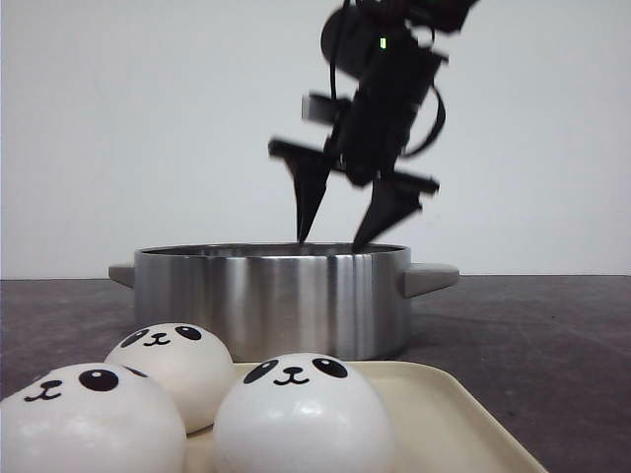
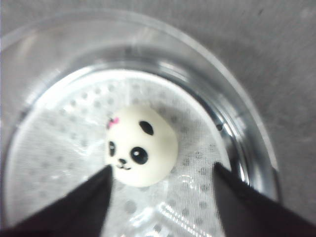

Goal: Steam buns
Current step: 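Carry the bun with the right gripper into the pot and release, then lower the left gripper onto the back panda bun and grasp it, then lift the bun with the left gripper, lower into the pot, release, then lower the right gripper over the bow-marked panda bun and grasp it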

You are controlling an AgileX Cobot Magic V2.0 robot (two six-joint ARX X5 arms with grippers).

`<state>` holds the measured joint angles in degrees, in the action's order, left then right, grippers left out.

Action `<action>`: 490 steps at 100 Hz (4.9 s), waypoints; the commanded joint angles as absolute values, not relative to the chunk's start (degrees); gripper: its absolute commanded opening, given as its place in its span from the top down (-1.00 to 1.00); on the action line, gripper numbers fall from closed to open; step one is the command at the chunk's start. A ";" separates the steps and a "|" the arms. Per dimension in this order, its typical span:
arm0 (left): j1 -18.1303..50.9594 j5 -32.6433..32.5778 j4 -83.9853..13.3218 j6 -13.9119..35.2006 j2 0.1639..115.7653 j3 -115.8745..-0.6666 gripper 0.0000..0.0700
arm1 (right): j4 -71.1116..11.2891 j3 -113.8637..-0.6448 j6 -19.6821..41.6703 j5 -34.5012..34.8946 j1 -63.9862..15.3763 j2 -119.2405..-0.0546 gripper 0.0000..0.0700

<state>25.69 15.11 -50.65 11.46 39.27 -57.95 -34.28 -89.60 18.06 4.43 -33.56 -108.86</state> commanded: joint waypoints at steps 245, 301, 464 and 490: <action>46.22 8.12 -46.17 22.46 76.18 -62.08 0.97 | -54.24 -93.84 15.05 -33.45 -66.63 -51.57 1.00; 34.81 1.15 -46.70 14.31 88.14 -83.88 0.97 | -54.41 -93.84 14.46 -33.45 -66.63 -51.57 1.00; 34.41 -1.63 -42.09 14.61 89.36 -97.56 -0.93 | -66.61 -93.06 28.01 -32.23 -66.57 -62.04 1.00; 37.69 -1.65 -43.88 15.25 70.02 -97.56 -0.93 | -65.84 -88.60 34.26 -23.79 -66.67 -71.88 1.00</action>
